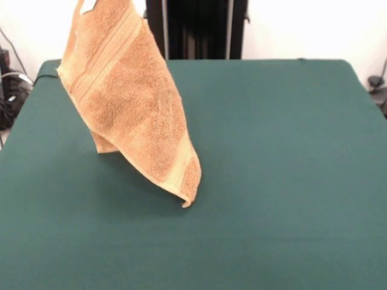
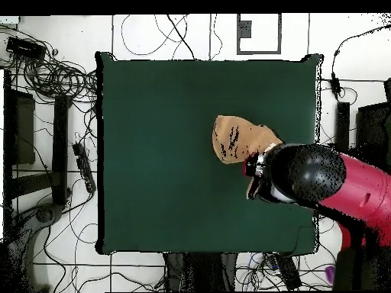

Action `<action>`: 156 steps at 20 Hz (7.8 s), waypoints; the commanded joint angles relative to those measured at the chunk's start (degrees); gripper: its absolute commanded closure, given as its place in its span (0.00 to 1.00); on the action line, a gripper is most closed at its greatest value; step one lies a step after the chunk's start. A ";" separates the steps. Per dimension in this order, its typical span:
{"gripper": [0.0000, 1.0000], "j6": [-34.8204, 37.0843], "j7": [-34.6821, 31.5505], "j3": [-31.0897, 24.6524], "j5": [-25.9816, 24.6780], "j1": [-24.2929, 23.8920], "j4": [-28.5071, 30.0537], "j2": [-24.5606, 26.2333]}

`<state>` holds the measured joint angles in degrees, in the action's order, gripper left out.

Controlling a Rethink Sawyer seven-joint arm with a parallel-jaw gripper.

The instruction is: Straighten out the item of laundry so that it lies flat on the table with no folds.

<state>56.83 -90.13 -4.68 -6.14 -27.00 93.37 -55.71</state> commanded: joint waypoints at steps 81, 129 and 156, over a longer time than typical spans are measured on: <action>1.00 -10.50 -25.67 5.17 6.17 19.64 13.22 4.82; 1.00 -23.00 -27.68 4.51 18.98 27.92 14.57 9.84; 0.00 -25.74 -26.86 7.40 21.31 31.16 13.87 11.44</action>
<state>34.16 -102.35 3.69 13.13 1.81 103.64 -45.95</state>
